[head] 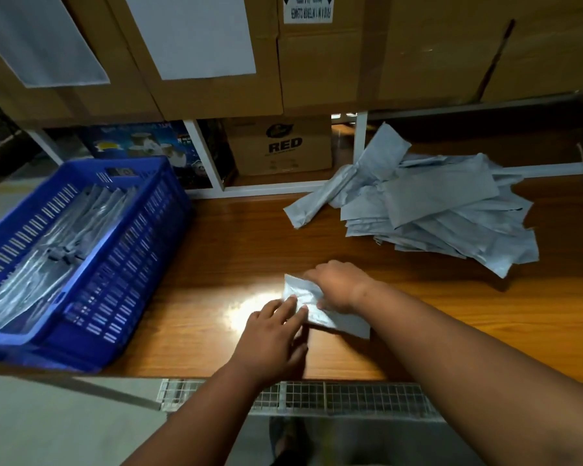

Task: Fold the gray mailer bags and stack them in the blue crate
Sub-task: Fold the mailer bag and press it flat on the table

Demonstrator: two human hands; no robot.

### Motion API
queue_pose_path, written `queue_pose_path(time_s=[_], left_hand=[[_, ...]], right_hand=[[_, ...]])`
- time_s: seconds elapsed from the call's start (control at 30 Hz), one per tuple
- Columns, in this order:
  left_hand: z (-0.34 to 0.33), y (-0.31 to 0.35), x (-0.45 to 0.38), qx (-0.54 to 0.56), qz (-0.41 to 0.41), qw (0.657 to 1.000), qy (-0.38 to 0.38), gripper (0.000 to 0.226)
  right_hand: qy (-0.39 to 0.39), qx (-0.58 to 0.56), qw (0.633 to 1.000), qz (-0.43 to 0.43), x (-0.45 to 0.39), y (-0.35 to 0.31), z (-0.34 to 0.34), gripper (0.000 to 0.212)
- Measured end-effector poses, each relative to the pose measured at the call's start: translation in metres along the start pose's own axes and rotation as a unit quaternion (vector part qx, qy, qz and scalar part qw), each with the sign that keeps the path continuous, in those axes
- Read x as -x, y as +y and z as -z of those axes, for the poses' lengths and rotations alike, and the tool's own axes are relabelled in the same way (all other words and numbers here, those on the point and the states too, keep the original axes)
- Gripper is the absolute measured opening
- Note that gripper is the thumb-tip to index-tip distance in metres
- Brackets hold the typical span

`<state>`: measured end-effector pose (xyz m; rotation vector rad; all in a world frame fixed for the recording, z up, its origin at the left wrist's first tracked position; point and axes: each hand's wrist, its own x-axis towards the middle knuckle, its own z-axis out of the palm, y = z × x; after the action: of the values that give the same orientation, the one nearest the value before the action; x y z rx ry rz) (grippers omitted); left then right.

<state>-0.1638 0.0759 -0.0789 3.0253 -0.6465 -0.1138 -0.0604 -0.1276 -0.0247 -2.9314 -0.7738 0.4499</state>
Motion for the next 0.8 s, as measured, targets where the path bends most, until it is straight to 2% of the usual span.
queue_pose_path(time_s=[0.17,0.27,0.53,0.7,0.8], left_hand=[[-0.003,0.021,0.012,0.013,0.048,0.996,0.069,0.05],[-0.004,0.021,0.015,0.044,0.051,0.993,0.099,0.034],[-0.004,0.009,0.021,0.109,0.035,0.985,0.132,0.017],[-0.004,-0.008,-0.017,0.09,0.036,0.983,0.158,0.03],[-0.012,-0.016,-0.036,0.095,0.021,0.989,0.108,0.052]], right_hand=[[0.082,0.031,0.996,-0.009,0.006,-0.006,-0.023,0.046],[0.081,0.029,0.996,-0.007,0.019,-0.007,-0.041,0.043],[0.118,0.019,0.993,-0.019,0.042,-0.01,-0.054,0.04],[0.164,-0.003,0.986,-0.034,0.027,-0.025,-0.057,0.049],[0.164,-0.033,0.985,-0.033,0.018,-0.038,-0.066,0.052]])
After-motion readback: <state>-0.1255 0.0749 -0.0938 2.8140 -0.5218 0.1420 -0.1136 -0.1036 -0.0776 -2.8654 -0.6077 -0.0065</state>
